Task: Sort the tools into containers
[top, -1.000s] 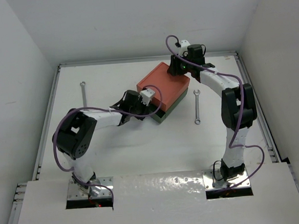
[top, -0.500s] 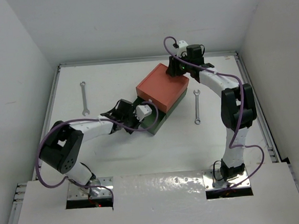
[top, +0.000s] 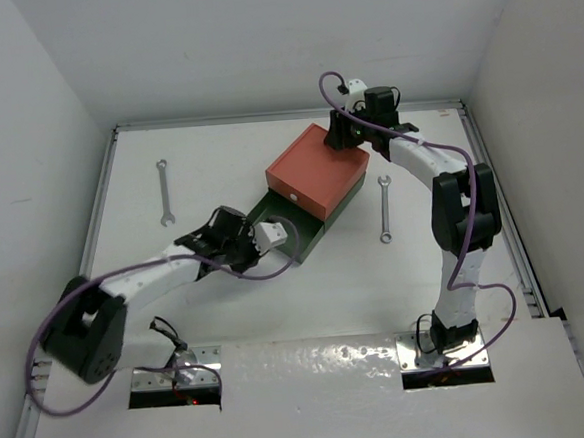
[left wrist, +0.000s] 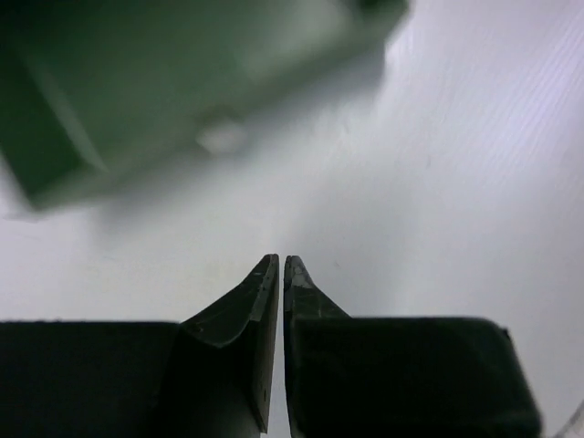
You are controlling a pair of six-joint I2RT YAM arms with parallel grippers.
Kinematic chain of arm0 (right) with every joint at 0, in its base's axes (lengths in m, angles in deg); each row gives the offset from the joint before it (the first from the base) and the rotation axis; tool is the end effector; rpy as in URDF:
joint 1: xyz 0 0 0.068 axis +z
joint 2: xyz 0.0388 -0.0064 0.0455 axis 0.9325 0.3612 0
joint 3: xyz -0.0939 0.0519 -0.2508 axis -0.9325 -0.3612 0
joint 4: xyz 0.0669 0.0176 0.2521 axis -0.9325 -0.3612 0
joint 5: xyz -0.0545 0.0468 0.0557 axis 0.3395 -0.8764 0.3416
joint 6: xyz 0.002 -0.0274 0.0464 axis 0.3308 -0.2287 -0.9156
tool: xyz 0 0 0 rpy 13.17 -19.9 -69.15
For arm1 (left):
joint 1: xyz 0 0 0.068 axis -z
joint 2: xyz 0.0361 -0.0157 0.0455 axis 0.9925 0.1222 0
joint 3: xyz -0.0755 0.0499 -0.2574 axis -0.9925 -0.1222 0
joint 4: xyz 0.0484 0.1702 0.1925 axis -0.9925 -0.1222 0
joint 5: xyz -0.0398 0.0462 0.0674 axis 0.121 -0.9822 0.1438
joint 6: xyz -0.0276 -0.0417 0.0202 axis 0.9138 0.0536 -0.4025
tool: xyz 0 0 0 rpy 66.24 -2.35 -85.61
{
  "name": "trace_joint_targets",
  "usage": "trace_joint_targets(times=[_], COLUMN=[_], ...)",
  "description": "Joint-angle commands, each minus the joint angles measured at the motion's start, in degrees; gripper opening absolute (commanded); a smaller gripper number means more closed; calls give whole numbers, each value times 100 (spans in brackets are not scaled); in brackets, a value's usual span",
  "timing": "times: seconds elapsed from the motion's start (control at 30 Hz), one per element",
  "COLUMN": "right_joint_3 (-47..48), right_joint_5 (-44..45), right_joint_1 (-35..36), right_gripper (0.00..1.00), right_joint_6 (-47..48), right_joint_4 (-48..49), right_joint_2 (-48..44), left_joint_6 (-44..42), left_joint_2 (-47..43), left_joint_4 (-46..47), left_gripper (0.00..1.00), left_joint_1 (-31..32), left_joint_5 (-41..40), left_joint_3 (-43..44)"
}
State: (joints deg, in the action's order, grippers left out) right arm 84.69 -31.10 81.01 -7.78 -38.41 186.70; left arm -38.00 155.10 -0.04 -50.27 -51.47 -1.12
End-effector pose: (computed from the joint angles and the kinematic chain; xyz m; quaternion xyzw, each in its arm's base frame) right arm 0.4560 0.1096 0.2383 -0.1131 0.8533 0.2178 0.4600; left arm 0.2049 -0.1421 0.1693 0.5365 0.7890 -0.1243 0.2723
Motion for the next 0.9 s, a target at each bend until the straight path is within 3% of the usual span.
trace_joint_targets(times=[0.0, 0.07, 0.13, 0.27, 0.33, 0.57, 0.73, 0.87], right_joint_3=[19, 1, -8, -16, -25, -34, -148, -262], right_joint_5=[152, 152, 170, 187, 187, 205, 152, 187], right_joint_1=[12, 12, 12, 12, 12, 3, 12, 12], right_gripper=[50, 50, 50, 50, 50, 50, 50, 50], right_joint_6=[272, 272, 254, 210, 193, 123, -1, 43], right_joint_4=[-534, -534, -526, -499, -499, -473, -350, -341], right_joint_2=[-8, -26, -35, -17, -26, -35, -17, -52], left_joint_6=[-355, -110, 189, 639, 561, -178, 103, 60], left_joint_2=[-1456, -1590, -1241, 330, 667, 1151, 1687, 1873], left_joint_4=[1528, 2157, 2082, 1511, 1510, 1660, 1633, 1528], left_gripper=[6, 9, 13, 14, 14, 10, 10, 3], left_joint_1=[16, 25, 25, 16, 16, 25, 34, 43], left_joint_5=[428, 577, 657, 219, 218, 543, 499, 86], left_joint_3=[-156, -26, 543, 1431, 1627, 1540, 1610, 1452])
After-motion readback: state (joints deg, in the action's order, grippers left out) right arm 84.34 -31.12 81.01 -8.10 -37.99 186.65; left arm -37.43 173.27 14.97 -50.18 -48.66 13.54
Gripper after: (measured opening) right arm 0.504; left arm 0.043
